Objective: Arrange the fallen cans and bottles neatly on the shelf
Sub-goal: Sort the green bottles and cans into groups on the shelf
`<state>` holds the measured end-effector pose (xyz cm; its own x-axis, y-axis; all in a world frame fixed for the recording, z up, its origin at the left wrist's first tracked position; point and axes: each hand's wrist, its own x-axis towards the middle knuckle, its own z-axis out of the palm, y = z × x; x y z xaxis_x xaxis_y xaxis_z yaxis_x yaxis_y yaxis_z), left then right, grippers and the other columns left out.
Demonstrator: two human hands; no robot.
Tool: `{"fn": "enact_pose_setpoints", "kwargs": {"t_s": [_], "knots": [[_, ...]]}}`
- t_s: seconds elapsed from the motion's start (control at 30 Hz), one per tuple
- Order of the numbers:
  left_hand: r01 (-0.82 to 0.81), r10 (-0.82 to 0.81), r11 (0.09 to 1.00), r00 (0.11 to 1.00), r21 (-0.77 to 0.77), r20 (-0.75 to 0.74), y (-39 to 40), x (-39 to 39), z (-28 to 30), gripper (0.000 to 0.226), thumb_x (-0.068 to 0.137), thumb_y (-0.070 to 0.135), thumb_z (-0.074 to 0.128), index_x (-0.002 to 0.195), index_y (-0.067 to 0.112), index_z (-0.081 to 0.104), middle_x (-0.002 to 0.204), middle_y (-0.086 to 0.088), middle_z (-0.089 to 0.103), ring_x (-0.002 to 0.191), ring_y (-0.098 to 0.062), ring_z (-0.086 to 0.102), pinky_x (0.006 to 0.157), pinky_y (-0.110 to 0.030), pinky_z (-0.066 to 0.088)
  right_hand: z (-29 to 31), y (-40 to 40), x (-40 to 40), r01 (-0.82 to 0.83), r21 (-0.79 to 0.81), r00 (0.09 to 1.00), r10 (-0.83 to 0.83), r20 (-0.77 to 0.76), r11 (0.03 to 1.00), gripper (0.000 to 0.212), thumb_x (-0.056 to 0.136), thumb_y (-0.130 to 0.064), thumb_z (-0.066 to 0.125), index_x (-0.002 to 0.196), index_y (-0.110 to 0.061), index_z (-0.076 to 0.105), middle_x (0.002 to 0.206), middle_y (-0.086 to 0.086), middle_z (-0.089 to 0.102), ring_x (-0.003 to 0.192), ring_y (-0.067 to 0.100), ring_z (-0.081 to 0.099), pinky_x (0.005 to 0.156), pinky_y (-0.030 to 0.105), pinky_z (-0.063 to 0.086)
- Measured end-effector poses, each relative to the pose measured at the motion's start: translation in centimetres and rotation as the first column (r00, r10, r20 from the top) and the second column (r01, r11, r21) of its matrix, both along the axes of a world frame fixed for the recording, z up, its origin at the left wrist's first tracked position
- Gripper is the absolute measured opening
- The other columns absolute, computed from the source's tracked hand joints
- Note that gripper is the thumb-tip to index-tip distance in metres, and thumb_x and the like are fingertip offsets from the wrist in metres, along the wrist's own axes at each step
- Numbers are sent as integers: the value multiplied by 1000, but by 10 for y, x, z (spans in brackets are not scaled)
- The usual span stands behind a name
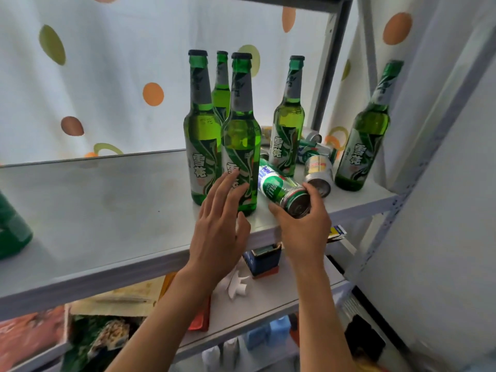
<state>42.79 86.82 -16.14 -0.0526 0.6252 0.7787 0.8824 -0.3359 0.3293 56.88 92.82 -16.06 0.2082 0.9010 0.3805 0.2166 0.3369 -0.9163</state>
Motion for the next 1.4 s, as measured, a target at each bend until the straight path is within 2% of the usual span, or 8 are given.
{"fn": "enact_pose_setpoints", "kwargs": {"t_s": [0.23,0.37,0.5,0.7,0.87,1.07,1.27,1.4], "knots": [[62,-62,998,998,11,4,-7,1,4,53,82,2,60,133,5,47,150,-11,36,142,-26,28,110,-47,35,19,-34,18,88,96,996,-86,-27,991,76,68,-23,89,135,-21,54,130,-2,60,113,8,61,91,28,57],[151,-151,988,989,32,0,-18,8,17,55,83,4,64,135,10,45,150,-8,36,142,-24,28,111,-46,35,46,-61,37,128,175,990,-114,-87,976,63,66,-19,90,121,-22,60,109,-13,62,93,-14,61,75,9,52],[242,-244,967,970,80,14,-32,17,35,63,83,7,67,140,11,40,150,-4,37,142,-19,29,114,-41,32,77,-84,47,148,280,983,-110,-145,949,65,66,-20,90,124,-14,62,117,-4,68,107,8,65,86,20,56],[413,-393,911,871,-6,294,-52,21,53,91,82,28,74,150,33,14,152,12,30,139,-3,29,113,-32,31,119,-107,27,33,349,972,51,-229,937,67,66,-8,89,124,-13,55,116,2,69,107,15,68,87,37,59],[423,-411,904,818,65,401,-68,2,64,99,75,26,82,151,21,18,151,8,34,139,-5,32,113,-33,33,144,-114,-7,-86,372,954,184,-237,924,66,66,-3,88,121,-9,52,104,2,74,93,15,73,83,36,60],[409,-381,909,750,74,541,-100,-37,75,101,65,31,86,144,36,23,130,36,40,123,10,45,90,-5,40,154,-110,-55,-282,362,894,380,-238,889,53,72,-1,83,118,-13,59,105,2,75,96,15,72,84,33,59],[228,-177,974,780,-8,600,-119,-79,70,105,63,34,88,144,38,23,134,21,42,115,9,50,88,-11,48,151,-105,-114,-499,293,792,567,-228,816,43,76,1,76,117,-7,66,96,-7,74,86,5,71,71,20,54],[55,-19,998,789,-40,614,-124,-103,63,83,61,26,89,130,33,44,122,18,56,106,-3,58,87,-25,55,145,-104,-153,-631,271,697,685,-212,727,47,65,-8,71,112,-8,67,85,-10,73,82,8,70,68,24,54]]}}
